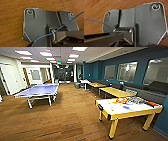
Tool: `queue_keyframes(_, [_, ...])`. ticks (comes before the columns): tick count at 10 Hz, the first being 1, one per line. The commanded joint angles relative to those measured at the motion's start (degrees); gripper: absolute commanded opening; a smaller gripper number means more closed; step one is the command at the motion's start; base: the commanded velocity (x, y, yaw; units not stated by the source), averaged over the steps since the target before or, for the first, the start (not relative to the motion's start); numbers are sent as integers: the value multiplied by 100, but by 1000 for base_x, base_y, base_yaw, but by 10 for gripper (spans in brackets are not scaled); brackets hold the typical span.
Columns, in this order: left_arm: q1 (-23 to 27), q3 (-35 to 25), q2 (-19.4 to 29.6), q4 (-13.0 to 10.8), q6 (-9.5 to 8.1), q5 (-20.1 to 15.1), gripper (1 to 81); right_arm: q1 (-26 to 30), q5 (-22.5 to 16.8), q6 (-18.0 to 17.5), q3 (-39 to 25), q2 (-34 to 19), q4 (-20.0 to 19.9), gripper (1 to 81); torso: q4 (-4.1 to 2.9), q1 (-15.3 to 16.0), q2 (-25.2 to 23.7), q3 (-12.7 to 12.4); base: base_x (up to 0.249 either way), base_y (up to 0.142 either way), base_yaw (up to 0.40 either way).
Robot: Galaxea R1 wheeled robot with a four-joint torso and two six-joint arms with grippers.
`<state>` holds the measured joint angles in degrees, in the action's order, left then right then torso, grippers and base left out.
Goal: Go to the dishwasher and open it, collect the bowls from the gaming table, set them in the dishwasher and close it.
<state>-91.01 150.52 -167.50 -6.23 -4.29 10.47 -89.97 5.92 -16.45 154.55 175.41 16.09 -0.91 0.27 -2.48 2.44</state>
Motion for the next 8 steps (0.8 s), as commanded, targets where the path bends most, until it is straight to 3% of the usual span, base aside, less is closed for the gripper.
queue_keyframes(1, [237, -13, 49, -27, 25, -247, 811, 272, -258, 27, -40, 23, -1, 811, 0, 0, 0, 0, 166, 82, 0])
queue_keyframes(8, [246, -13, 23, -27, 42, -247, 811, 299, -267, 10, -32, 23, -45, 811, 0, 0, 0, 0, 166, 77, 0])
